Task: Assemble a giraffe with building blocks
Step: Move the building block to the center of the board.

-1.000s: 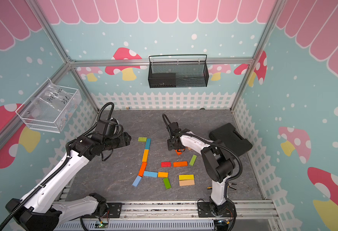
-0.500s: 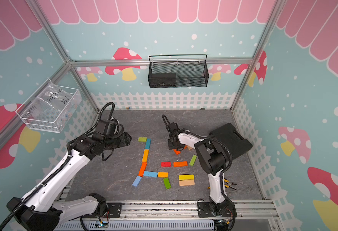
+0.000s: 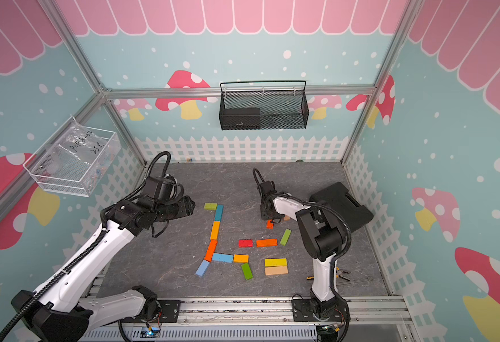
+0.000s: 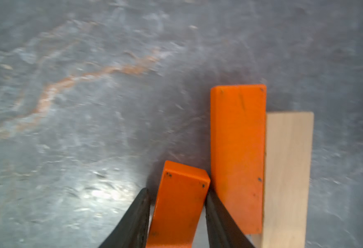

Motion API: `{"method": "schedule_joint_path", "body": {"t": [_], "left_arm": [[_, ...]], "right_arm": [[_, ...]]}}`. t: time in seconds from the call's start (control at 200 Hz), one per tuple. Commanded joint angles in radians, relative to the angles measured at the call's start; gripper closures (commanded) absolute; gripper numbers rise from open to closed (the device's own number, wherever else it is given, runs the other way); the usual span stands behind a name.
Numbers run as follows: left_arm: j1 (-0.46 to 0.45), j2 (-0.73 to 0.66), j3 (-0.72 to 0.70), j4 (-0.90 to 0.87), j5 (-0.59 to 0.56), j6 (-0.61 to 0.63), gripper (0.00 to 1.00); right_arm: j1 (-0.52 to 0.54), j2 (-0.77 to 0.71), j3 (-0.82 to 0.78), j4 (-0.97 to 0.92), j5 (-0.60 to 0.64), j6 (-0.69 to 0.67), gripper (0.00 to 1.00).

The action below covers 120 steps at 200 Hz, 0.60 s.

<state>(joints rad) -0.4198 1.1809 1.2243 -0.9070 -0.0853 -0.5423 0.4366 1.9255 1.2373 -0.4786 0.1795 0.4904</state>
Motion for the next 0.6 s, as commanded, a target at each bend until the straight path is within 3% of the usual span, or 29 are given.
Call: {"method": "schedule_joint_path", "body": {"t": [0.0, 0.285, 0.595], "left_arm": [[0.006, 0.007, 0.008, 0.013, 0.007, 0.004, 0.31], [0.006, 0.006, 0.007, 0.016, 0.012, 0.002, 0.31], [0.005, 0.003, 0.006, 0.018, 0.024, 0.004, 0.3]], "right_arm": [[-0.026, -0.019, -0.07, -0.061, 0.054, -0.009, 0.56], [-0.081, -0.117, -0.164, -0.052, 0.061, -0.015, 0.54], [-0.062, -0.237, -0.101, -0.063, -0.008, -0.092, 0.18]]}}
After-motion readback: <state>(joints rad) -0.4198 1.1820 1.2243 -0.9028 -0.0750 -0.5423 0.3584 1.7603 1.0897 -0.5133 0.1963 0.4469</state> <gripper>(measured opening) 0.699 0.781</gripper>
